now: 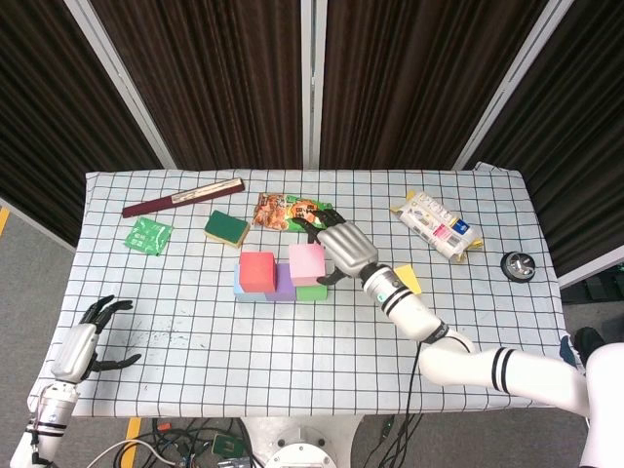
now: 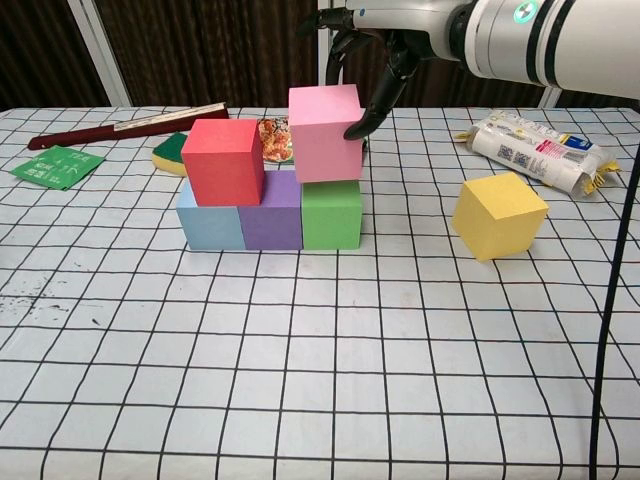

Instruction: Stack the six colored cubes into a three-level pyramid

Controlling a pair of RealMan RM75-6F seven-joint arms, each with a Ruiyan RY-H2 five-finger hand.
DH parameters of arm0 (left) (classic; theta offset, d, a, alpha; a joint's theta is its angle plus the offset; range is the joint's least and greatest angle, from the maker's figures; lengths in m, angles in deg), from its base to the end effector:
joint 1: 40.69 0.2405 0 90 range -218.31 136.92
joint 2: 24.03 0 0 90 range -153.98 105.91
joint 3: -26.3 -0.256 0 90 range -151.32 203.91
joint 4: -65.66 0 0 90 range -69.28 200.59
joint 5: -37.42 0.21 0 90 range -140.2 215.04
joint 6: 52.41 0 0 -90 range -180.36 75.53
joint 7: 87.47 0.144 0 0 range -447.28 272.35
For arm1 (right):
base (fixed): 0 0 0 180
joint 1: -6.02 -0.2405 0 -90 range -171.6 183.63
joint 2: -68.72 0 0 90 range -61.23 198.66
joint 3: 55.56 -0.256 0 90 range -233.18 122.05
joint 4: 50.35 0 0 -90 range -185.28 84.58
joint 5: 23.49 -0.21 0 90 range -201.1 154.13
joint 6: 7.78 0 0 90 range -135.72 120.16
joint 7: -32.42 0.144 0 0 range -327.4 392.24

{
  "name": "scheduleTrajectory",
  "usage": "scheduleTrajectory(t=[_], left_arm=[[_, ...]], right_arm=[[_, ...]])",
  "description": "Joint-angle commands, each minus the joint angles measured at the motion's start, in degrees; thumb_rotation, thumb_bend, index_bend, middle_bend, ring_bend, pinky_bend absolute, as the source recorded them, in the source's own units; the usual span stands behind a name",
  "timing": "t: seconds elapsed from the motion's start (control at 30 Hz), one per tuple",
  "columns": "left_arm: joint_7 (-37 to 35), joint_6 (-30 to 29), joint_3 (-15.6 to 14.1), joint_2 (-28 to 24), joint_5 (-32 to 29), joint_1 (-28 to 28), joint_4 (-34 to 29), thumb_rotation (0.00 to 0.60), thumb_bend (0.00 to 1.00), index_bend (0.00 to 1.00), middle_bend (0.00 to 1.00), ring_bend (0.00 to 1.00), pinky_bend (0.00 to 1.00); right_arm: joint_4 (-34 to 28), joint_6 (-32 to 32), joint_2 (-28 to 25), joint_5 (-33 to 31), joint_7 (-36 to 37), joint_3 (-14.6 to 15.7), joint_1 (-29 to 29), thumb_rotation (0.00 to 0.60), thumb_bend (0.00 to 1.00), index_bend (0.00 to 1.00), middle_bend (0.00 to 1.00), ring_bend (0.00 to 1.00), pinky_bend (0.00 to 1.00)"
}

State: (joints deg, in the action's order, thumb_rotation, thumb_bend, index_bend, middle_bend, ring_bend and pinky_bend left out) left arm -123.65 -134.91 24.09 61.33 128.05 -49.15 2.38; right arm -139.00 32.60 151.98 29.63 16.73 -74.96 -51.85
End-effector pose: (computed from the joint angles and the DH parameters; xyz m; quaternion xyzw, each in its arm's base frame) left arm -0.3494 0.1882 0.0597 -0.5394 -0.5353 -0.4954 0.4207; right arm -0.0368 -0.3897 0.0045 0.7666 -0.3941 0.4037 0.3066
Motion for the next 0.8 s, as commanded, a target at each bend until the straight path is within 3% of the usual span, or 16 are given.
scheduleTrajectory(t=[0.03,0.8], left_arm=[[0.01,-0.04,-0.03,0.0,0.05,0.01,0.0,0.6,0.0,0.19,0.22,0.06,0.09],[-0.69,0.07,0.01,0.1,-0.08,-0.05,0.56,0.6,0.0,0.19,0.22,0.06,0.09]], right_arm=[[0.86,-1.21,0.6,-2.16,-0.66,0.17,-1.84,0.6,0.12,0.0,0.43,0.01,0.0],[2.4,2.11,3.79,-7.84,-2.77,3.94,-6.28,0.6,0.13,0.0,0.43,0.02,0.0]])
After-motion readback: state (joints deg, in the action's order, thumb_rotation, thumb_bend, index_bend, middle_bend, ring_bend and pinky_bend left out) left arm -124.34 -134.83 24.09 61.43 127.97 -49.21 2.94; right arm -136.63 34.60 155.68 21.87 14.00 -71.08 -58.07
